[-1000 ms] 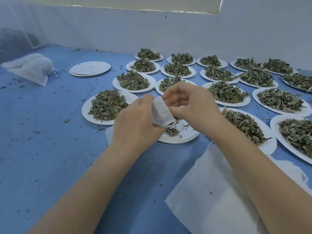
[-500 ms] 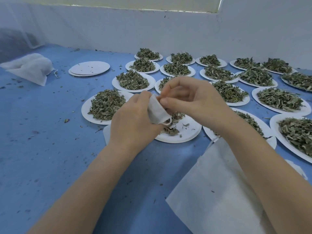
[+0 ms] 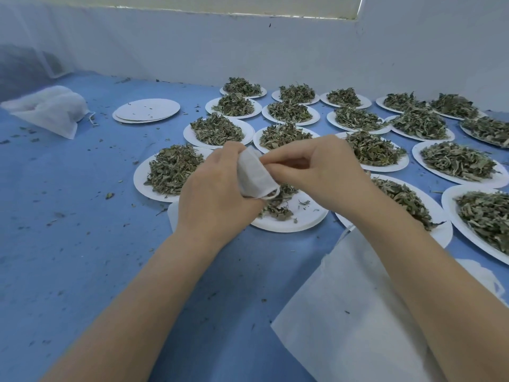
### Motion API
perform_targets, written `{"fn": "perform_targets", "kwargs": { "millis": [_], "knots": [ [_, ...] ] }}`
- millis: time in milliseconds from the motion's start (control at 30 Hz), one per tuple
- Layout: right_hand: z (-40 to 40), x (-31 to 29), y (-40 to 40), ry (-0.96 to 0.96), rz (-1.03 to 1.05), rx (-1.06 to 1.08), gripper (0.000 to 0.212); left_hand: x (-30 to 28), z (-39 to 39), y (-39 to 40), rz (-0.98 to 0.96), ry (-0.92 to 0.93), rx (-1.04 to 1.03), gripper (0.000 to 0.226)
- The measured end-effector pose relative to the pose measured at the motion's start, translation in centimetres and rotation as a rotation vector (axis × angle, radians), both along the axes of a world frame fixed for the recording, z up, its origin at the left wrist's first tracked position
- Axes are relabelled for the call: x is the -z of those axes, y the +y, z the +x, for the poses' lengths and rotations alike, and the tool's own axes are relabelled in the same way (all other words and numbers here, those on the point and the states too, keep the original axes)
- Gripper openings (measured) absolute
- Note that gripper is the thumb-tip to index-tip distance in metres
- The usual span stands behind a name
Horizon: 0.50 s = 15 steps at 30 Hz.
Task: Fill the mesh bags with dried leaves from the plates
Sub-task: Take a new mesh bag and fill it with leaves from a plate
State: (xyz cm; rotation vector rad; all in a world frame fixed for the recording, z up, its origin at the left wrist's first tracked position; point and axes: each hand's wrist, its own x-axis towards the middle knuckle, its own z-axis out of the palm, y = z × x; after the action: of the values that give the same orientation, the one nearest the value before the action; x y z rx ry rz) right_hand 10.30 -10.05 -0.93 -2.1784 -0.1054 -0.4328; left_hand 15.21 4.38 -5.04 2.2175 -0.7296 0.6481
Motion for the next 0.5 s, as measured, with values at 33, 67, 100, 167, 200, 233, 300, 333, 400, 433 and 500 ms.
{"fn": "perform_targets", "kwargs": {
  "millis": [33, 67, 100, 167, 200, 233, 300, 333, 400, 433, 500],
  "knots": [
    [-0.1, -0.1, 0.2, 0.024, -0.047, -0.026, 0.018, -0.1, -0.1, 0.0, -0.008, -0.012, 0.009, 0.047],
    [-0.2, -0.2, 0.3, 0.052, -0.103, -0.054, 0.018, -0.1, -0.3, -0.1, -0.014, -0.029, 0.017, 0.045],
    [-0.3, -0.3, 0.5, 0.083, -0.161, -0.085, 0.018, -0.2, -0.4, -0.1, -0.010, -0.053, 0.032, 0.043],
    [-0.4, -0.7, 0.6, 0.136, -0.232, -0.123, 0.015, -0.4, -0.6, -0.2, 0.030, -0.127, 0.079, 0.044],
    [-0.3, -0.9, 0.7, 0.149, -0.259, -0.122, 0.015, -0.4, -0.7, -0.3, 0.055, -0.173, 0.100, 0.045],
    [-0.3, -1.0, 0.8, 0.150, -0.298, -0.112, 0.015, -0.4, -0.8, -0.4, 0.077, -0.217, 0.112, 0.044],
    [-0.2, -1.2, 1.3, 0.128, -0.381, -0.087, 0.013, -0.4, -1.1, -0.6, 0.100, -0.257, 0.118, 0.040],
    [-0.2, -1.3, 1.7, 0.117, -0.411, -0.080, 0.012, -0.5, -1.3, -0.6, 0.094, -0.242, 0.119, 0.038],
    [0.2, -1.4, 2.6, 0.096, -0.447, -0.067, 0.014, -0.8, -1.6, -0.6, 0.056, -0.135, 0.113, 0.035],
    [0.5, -1.3, 2.9, 0.084, -0.460, -0.050, 0.015, -0.9, -1.7, -0.6, 0.022, -0.067, 0.103, 0.036],
    [0.9, -1.3, 3.3, 0.056, -0.457, -0.016, 0.017, -1.2, -1.7, -0.4, -0.038, 0.063, 0.109, 0.045]
  ]
}}
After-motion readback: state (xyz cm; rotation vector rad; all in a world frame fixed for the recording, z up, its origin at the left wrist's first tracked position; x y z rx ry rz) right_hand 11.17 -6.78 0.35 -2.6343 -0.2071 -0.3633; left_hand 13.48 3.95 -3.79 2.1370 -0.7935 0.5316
